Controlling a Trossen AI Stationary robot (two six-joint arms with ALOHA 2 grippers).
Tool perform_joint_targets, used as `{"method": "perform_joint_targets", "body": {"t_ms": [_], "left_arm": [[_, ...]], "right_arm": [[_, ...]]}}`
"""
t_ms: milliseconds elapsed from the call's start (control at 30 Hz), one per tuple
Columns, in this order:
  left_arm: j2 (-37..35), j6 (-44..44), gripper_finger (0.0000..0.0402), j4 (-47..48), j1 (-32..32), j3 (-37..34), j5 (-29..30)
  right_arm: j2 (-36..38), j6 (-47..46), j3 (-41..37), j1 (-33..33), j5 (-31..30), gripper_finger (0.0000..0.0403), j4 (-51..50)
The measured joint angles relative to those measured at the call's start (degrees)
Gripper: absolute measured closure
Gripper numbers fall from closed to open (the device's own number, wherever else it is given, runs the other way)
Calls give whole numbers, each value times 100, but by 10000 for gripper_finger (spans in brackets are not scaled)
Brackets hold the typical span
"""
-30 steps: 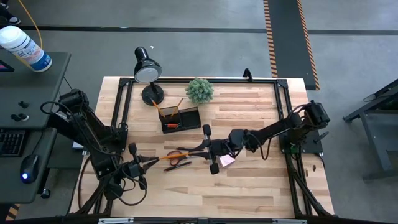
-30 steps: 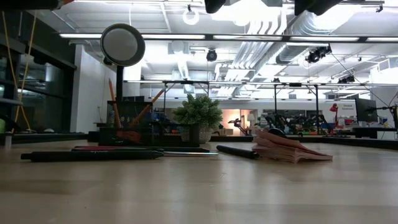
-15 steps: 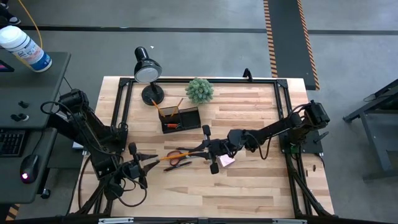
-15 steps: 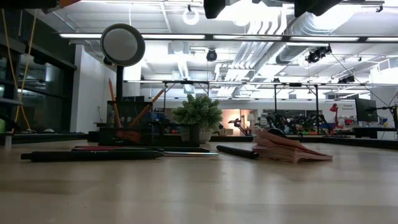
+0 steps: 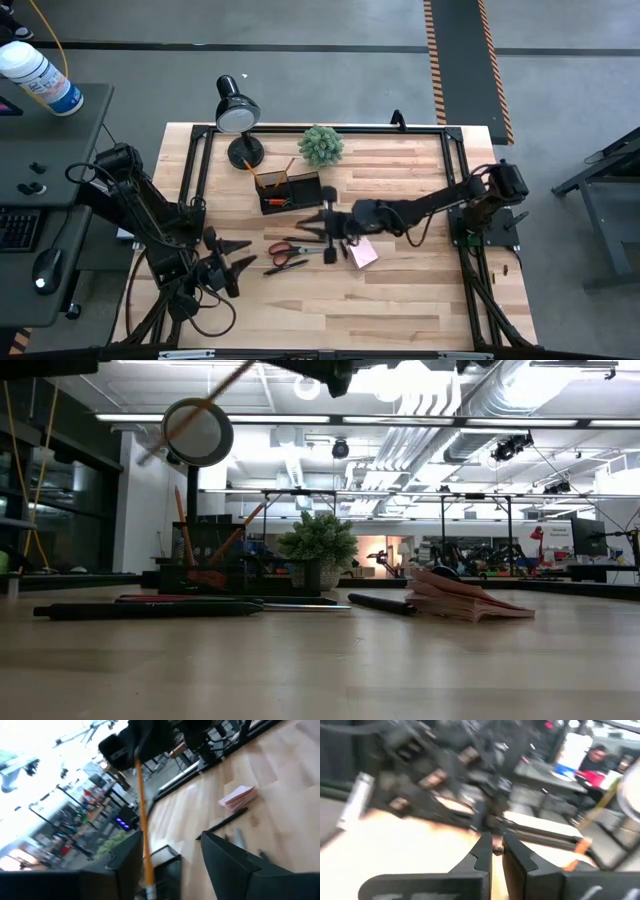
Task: Pick and place office supplies into organizer
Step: Put the pencil into the desktop organizer
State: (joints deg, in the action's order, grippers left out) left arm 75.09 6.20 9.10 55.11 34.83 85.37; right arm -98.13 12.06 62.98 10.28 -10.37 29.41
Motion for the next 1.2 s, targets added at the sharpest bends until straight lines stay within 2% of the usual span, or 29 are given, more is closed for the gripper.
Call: {"method": "perform_joint_targets", "body": {"t_ms": [233,333,467,633,733,833,967,1067,1200], "left_arm": [[0,-1470,210,-2,2,0,426],[0,-2372,216,-2,2,0,453],[-94,-2952,229,-2,-2,1,468],[-335,-3018,248,36,2,4,469],[-415,-2995,256,40,2,3,309],[-428,-2996,258,46,2,2,106],[-426,-2997,259,57,2,2,60],[-426,-2997,259,98,2,2,21],[-426,-2995,259,120,2,2,-29]], "right_arm": [[0,11,1291,-700,-152,388,-2132],[-33,-355,1860,-1119,54,388,-2982],[-231,-840,2353,-1645,464,388,-3382],[-797,-1500,2855,-2126,1333,388,-3774],[-1248,-1710,3212,-2283,1593,388,-3995],[-1660,-1758,3704,-2372,1635,388,-4413],[-2115,-1745,4351,-2378,1320,387,-4805],[-2387,-1974,4814,-2377,1520,364,-5163],[-2607,-2156,5388,-2377,1778,312,-5792]]}}
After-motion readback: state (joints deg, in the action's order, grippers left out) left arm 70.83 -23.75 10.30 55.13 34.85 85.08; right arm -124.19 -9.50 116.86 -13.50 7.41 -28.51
